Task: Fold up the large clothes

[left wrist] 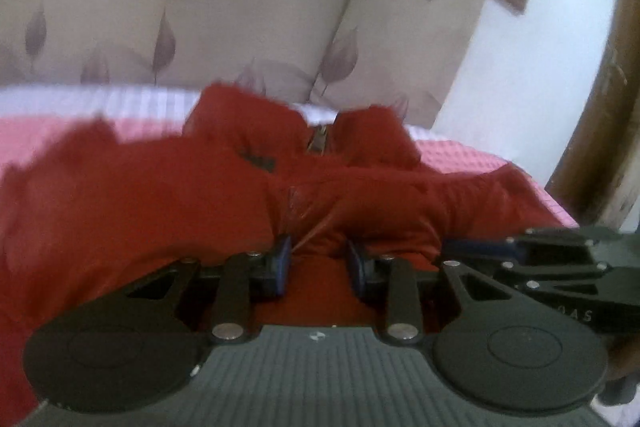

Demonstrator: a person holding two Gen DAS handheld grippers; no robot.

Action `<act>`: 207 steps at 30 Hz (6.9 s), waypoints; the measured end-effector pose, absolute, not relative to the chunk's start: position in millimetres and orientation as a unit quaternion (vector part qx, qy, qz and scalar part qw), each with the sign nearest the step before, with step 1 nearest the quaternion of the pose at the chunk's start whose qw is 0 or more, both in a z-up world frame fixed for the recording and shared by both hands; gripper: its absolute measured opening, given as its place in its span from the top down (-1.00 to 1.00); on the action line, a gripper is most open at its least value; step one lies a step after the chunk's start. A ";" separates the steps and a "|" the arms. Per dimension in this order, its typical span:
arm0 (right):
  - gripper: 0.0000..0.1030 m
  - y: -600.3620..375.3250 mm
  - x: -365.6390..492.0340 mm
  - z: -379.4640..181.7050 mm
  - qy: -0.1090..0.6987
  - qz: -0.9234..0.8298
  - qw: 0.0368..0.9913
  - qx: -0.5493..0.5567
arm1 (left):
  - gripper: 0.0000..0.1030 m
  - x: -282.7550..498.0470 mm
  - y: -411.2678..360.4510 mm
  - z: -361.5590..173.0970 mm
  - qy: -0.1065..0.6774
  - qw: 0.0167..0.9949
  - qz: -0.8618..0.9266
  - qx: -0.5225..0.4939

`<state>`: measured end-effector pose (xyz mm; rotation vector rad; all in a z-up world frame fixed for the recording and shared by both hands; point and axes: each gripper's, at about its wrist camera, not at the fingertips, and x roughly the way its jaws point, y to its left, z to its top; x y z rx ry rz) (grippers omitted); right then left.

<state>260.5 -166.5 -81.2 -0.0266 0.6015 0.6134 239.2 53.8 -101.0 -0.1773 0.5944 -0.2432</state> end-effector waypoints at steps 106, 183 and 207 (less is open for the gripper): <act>0.75 -261.0 244.2 -146.7 0.300 0.344 0.778 0.432 | 0.24 207.0 -68.4 23.6 0.287 0.879 -0.291 -0.244; -0.39 -365.7 263.1 -27.6 0.352 0.321 0.868 0.143 | -1.00 96.4 -233.8 -136.6 0.046 0.915 -0.348 0.200; -0.13 -347.7 224.7 6.6 0.200 0.320 0.926 -0.018 | -0.98 116.8 -229.8 -159.2 0.102 0.905 -0.389 0.138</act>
